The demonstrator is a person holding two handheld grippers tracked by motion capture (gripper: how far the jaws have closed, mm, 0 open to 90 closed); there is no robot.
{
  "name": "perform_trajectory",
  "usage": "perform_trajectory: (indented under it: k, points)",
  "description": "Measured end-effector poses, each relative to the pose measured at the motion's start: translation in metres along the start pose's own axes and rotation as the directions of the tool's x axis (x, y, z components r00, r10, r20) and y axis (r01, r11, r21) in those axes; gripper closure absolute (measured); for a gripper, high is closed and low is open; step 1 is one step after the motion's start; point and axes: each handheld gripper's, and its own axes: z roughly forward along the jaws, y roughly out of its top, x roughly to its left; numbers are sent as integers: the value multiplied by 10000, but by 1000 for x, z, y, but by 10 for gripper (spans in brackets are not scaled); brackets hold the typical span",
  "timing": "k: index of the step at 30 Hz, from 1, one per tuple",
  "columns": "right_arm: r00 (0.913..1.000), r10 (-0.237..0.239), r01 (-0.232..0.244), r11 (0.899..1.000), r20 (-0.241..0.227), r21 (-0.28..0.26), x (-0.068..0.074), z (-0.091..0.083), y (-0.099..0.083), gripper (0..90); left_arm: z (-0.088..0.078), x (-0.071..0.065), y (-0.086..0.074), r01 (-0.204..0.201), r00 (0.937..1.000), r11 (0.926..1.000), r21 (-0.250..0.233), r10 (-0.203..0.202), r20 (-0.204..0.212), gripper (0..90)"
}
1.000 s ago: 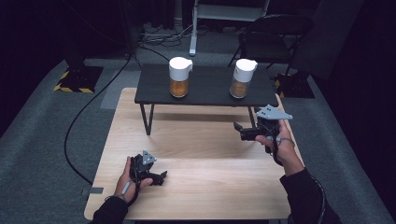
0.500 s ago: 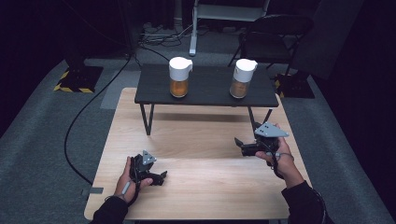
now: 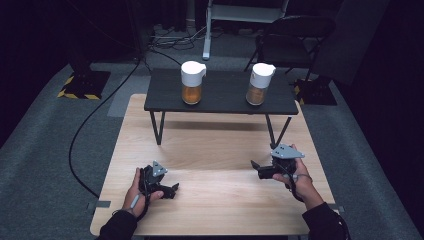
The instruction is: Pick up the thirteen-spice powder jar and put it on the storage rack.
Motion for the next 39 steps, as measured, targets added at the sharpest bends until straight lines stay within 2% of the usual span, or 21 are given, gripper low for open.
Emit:
perform_trajectory:
  k: [10,16,21,28,39]
  points:
    - [9994,339,-334,9977,-86,593,0,5,-18,13,0,0,0,16,10000,10000,-1,-16,8,4]
    - [9982,552,-525,9935,-242,1006,-5,7,-27,13,0,0,0,-1,10000,10000,4,1,1,4]
    - [9989,421,-388,9884,-197,1465,-6,10,-33,13,0,0,0,16,10000,10000,1,-16,9,4]
    - [9985,540,-534,9805,20,1890,-10,9,-40,13,0,0,0,-6,10000,10000,2,5,26,4]
    - [9970,758,-778,9714,173,2244,-16,3,-49,15,0,0,0,-20,10000,10000,-2,20,37,4]
